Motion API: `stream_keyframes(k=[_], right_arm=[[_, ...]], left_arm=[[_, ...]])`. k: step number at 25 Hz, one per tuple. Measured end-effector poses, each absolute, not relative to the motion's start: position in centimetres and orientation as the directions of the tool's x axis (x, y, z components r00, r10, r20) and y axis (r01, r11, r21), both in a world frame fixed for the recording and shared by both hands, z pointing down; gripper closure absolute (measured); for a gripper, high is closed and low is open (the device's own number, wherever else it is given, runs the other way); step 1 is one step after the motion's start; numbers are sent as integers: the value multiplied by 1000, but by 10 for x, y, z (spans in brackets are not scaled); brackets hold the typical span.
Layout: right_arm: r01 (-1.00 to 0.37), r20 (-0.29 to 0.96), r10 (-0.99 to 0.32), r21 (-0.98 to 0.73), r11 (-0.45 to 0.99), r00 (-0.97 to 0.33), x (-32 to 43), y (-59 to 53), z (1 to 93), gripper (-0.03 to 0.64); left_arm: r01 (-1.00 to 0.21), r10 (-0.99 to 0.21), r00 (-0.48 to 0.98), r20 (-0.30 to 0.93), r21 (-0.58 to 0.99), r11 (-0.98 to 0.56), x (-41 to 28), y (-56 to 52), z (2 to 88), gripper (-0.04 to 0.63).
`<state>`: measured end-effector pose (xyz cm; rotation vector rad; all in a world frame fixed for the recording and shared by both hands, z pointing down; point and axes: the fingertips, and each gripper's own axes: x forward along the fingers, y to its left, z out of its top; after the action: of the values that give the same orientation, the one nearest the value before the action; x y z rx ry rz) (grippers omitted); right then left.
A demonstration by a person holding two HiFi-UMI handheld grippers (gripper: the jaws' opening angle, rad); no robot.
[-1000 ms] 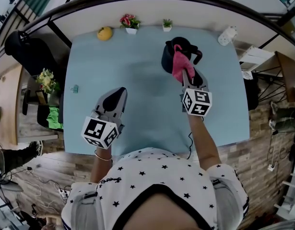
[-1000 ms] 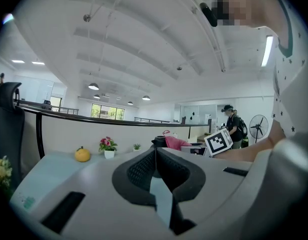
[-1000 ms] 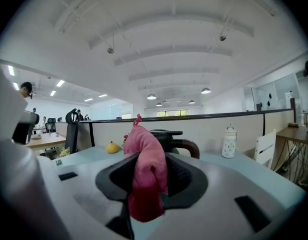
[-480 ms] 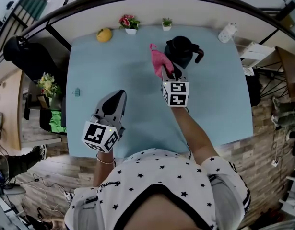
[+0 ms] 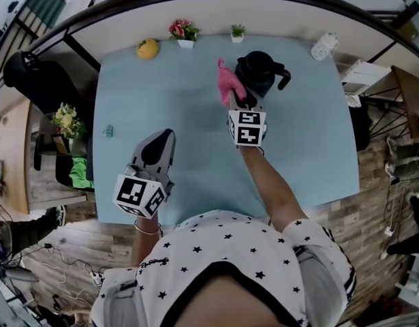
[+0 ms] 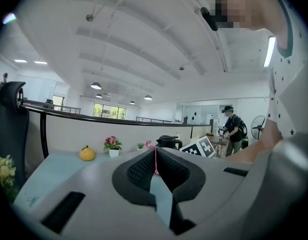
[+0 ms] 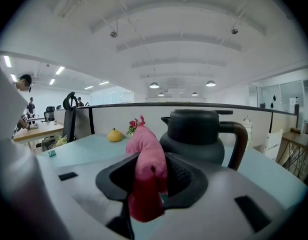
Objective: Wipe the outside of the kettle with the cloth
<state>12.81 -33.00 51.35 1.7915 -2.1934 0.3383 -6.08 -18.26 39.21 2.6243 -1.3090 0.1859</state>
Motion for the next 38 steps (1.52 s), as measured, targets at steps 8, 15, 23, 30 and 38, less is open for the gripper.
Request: stream_keyframes(k=[8, 15, 23, 30, 38], right_arm=[[-985, 357, -920, 1, 172, -160, 157, -317, 508, 483], [-990, 353, -927, 9, 143, -131, 188, -309, 506, 482], [-998, 340, -939, 17, 55, -46, 243, -310, 499, 483], [-999, 358, -934, 35, 0, 13, 277, -327, 505, 483], [-1000, 364, -931, 26, -6, 15, 280, -333, 509, 483]], left_arm=[[-782, -756, 622, 204, 120, -611, -45, -179, 391, 565], [-774, -747, 632, 207, 120, -622, -36, -179, 394, 565], [-783, -753, 620, 220, 117, -611, -35, -179, 396, 565], [-795, -764, 605, 225, 113, -596, -36, -181, 397, 565], [-821, -792, 569, 221, 113, -559, -46, -179, 395, 565]])
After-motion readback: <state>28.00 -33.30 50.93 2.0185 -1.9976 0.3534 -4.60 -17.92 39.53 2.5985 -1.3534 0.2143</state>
